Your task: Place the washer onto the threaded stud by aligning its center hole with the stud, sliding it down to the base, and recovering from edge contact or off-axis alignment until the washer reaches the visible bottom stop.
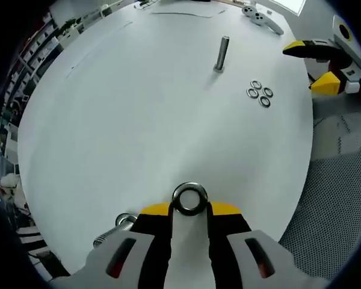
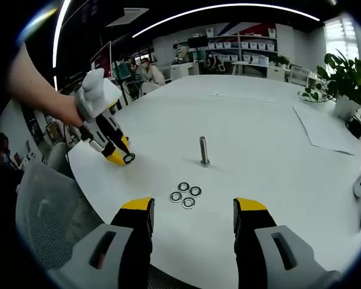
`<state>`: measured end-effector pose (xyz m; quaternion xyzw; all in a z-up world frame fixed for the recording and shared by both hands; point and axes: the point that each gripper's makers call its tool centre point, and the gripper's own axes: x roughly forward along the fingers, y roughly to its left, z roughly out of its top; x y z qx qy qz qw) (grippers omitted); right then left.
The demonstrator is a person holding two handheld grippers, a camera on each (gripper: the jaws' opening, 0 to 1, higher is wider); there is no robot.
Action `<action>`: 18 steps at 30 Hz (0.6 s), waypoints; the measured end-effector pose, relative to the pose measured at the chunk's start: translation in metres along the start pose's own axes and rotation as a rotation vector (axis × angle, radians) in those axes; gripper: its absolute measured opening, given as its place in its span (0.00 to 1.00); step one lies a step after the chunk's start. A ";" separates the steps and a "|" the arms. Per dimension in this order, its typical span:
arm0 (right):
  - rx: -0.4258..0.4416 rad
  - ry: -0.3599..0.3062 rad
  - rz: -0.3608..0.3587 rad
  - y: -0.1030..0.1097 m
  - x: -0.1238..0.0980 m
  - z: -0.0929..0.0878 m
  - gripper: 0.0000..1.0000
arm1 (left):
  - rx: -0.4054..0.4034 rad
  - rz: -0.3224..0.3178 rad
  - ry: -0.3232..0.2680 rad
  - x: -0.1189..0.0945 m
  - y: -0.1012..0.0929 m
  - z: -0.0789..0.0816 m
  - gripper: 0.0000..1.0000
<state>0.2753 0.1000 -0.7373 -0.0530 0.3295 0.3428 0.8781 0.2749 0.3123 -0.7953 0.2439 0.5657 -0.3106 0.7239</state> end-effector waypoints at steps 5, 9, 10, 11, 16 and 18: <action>0.001 -0.004 0.000 0.000 0.000 0.001 0.55 | 0.005 0.001 0.013 0.000 0.001 0.000 0.19; 0.003 -0.005 0.002 0.000 0.000 0.001 0.55 | 0.056 0.000 0.069 0.000 0.002 -0.009 0.00; 0.004 -0.005 0.002 0.000 -0.001 0.001 0.55 | 0.044 -0.001 0.053 0.000 0.003 -0.008 0.00; 0.005 -0.006 0.002 0.000 -0.001 0.001 0.55 | 0.007 -0.009 0.049 0.000 0.001 -0.007 0.00; 0.010 -0.012 -0.001 -0.001 -0.001 0.002 0.55 | 0.000 -0.016 0.040 -0.002 -0.001 -0.007 0.09; 0.009 -0.011 0.001 0.000 -0.001 0.002 0.55 | 0.001 -0.009 0.036 -0.002 -0.001 -0.006 0.13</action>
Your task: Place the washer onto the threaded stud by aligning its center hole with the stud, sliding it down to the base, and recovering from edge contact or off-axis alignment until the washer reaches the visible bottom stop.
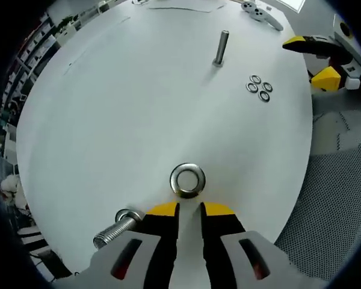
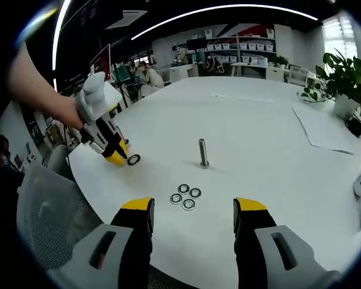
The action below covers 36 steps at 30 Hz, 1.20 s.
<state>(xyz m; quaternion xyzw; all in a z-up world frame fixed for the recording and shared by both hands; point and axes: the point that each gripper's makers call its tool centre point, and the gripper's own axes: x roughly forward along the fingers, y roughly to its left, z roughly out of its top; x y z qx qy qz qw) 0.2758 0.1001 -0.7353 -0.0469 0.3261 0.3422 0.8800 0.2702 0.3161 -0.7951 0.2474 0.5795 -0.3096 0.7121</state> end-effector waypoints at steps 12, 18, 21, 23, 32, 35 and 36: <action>0.005 -0.003 -0.001 -0.001 0.000 0.000 0.55 | -0.009 0.003 -0.031 -0.001 0.004 0.018 0.19; 0.009 -0.004 -0.003 -0.001 -0.001 0.000 0.55 | -0.011 -0.007 -0.028 0.002 0.002 0.023 0.23; 0.009 -0.005 -0.002 -0.001 0.000 0.000 0.55 | -0.004 -0.003 -0.035 0.003 0.002 0.025 0.23; 0.008 -0.005 -0.001 -0.001 -0.001 0.001 0.55 | 0.000 -0.006 -0.024 0.003 0.000 0.024 0.23; 0.014 -0.012 -0.001 -0.001 -0.001 0.002 0.55 | -0.001 -0.001 -0.012 0.006 -0.002 0.025 0.23; 0.018 -0.012 -0.001 -0.002 -0.001 0.001 0.55 | -0.001 0.011 -0.006 0.006 0.000 0.025 0.22; 0.018 -0.015 -0.002 -0.002 -0.001 0.002 0.55 | 0.001 0.011 -0.004 0.006 0.001 0.025 0.21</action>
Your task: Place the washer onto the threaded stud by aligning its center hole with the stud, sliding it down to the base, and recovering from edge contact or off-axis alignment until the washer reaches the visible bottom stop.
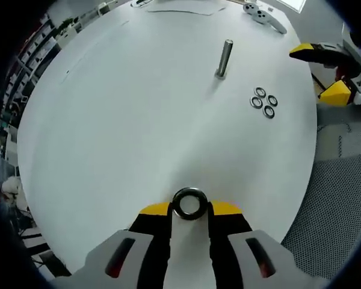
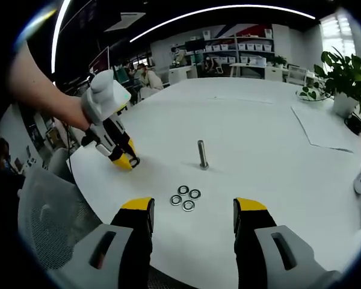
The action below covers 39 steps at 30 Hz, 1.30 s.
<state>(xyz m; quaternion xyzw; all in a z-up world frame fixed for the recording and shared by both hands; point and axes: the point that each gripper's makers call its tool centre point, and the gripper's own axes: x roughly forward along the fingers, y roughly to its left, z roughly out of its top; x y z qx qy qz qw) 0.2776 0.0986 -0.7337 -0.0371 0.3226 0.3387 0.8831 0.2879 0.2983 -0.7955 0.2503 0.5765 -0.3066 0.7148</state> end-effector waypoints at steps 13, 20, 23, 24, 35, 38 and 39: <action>0.003 0.000 0.001 0.000 0.000 0.000 0.55 | 0.002 -0.004 0.019 -0.002 0.001 -0.015 0.21; 0.001 0.004 0.007 0.001 0.000 0.000 0.55 | -0.020 0.001 0.003 -0.005 0.004 -0.024 0.21; 0.001 0.005 0.006 0.001 0.001 -0.001 0.55 | -0.022 -0.003 0.011 -0.005 0.003 -0.023 0.23; 0.001 0.008 0.008 0.002 0.001 -0.001 0.55 | -0.023 -0.003 0.014 -0.004 0.003 -0.023 0.23; 0.001 0.008 0.013 0.002 0.002 -0.001 0.55 | -0.047 -0.002 0.024 -0.003 0.003 -0.023 0.25; 0.002 0.007 0.011 0.002 0.001 -0.001 0.55 | -0.042 -0.003 0.036 -0.003 0.002 -0.022 0.25; 0.003 0.007 0.011 0.002 0.001 -0.001 0.55 | -0.052 -0.002 0.052 -0.003 0.002 -0.021 0.25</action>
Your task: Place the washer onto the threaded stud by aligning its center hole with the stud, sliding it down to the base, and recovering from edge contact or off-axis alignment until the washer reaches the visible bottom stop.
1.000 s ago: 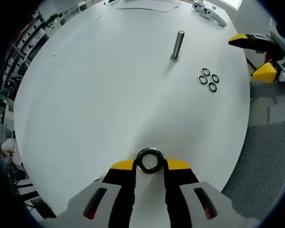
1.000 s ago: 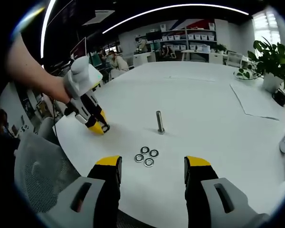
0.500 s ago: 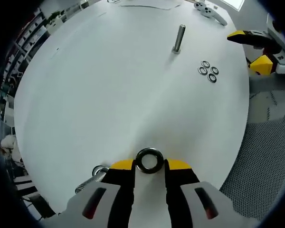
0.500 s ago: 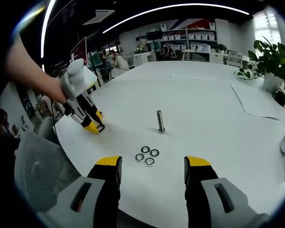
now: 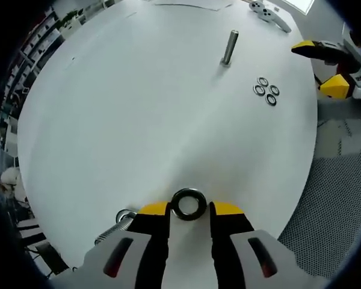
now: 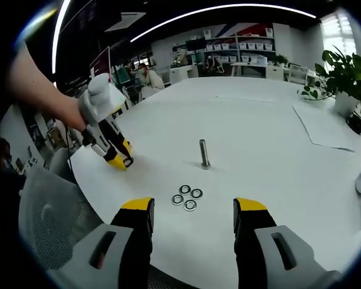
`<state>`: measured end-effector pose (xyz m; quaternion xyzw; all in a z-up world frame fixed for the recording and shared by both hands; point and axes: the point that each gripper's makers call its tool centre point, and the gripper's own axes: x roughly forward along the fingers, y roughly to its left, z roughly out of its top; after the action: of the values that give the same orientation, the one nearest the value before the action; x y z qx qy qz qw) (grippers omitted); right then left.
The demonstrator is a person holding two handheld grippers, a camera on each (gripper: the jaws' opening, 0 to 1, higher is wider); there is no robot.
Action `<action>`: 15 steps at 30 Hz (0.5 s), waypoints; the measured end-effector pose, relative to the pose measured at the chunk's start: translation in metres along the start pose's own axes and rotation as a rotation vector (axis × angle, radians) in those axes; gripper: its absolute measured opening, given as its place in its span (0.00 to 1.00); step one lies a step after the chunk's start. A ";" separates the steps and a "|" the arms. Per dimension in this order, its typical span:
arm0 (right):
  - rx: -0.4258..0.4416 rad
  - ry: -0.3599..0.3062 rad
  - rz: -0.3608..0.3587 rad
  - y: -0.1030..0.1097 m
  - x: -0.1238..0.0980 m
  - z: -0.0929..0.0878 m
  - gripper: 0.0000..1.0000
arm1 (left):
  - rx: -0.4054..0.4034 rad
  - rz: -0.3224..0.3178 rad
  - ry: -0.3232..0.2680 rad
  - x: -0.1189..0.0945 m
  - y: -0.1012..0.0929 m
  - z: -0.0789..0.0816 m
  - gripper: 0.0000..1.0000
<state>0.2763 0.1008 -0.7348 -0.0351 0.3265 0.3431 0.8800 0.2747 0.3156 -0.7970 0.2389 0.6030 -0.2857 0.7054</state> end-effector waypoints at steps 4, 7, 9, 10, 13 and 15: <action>0.001 -0.001 -0.001 0.000 0.000 0.000 0.55 | 0.003 0.004 0.010 0.000 0.000 -0.001 0.24; 0.000 0.000 0.001 0.000 0.000 0.000 0.55 | 0.007 0.008 0.006 0.000 0.001 -0.001 0.21; 0.001 -0.001 0.000 0.000 0.000 0.000 0.55 | 0.007 0.004 0.005 0.000 0.001 -0.001 0.21; 0.001 0.001 0.001 0.000 0.000 0.000 0.55 | 0.007 0.004 0.005 0.000 0.001 -0.001 0.21; -0.002 0.001 0.002 0.001 0.000 0.000 0.55 | 0.001 0.008 0.006 -0.001 0.001 -0.001 0.20; -0.003 0.003 0.001 0.001 0.000 0.000 0.55 | -0.004 0.009 0.005 0.000 0.001 -0.001 0.20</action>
<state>0.2754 0.1011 -0.7349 -0.0369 0.3272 0.3440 0.8793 0.2745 0.3174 -0.7970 0.2408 0.6042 -0.2811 0.7057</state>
